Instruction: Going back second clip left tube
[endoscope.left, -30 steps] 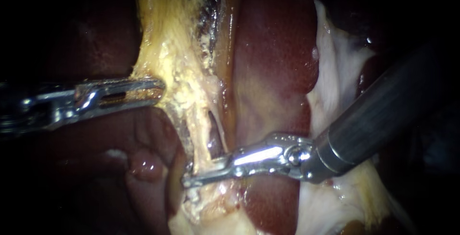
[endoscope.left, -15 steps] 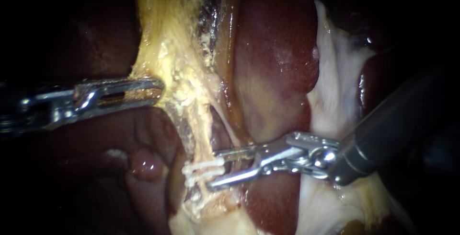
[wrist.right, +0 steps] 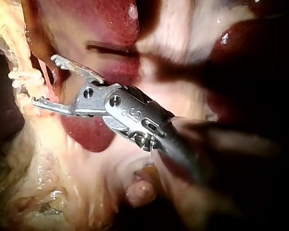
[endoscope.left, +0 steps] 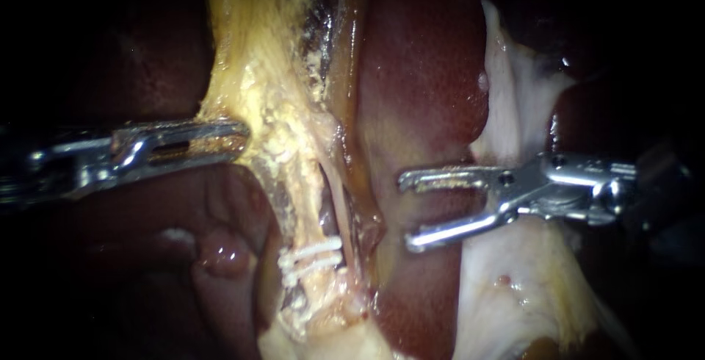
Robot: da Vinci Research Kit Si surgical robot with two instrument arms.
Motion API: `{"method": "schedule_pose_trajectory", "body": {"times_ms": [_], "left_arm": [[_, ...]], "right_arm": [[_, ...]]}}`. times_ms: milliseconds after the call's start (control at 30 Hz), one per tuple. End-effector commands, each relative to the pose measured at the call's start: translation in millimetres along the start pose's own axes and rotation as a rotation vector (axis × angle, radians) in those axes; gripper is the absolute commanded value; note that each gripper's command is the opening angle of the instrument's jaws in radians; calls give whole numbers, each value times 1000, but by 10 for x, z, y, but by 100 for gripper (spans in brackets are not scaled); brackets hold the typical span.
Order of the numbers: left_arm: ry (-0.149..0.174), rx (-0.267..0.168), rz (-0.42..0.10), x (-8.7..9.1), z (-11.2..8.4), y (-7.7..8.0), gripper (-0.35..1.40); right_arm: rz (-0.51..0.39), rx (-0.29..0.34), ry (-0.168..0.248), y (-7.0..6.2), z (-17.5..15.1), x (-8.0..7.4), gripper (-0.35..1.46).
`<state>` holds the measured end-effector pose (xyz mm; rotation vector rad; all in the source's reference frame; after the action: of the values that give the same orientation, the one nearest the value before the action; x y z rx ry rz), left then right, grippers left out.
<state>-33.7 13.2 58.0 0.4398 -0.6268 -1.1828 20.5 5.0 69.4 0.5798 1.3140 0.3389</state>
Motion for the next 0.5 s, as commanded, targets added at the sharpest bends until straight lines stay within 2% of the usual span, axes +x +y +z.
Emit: {"method": "schedule_pose_trajectory", "body": {"times_ms": [33,200,333,500], "left_arm": [[-2,-2,1,1,2,1,-35],[-7,1,6,11,19,5,-35],[16,4,9,23,45,11,-35],[41,7,10,31,77,15,-35]], "right_arm": [[-12,1,-1,0,1,-2,60],[-67,2,-3,1,1,-4,60],[-90,2,-4,2,2,-5,60],[-110,2,-5,3,3,-8,60]]}}
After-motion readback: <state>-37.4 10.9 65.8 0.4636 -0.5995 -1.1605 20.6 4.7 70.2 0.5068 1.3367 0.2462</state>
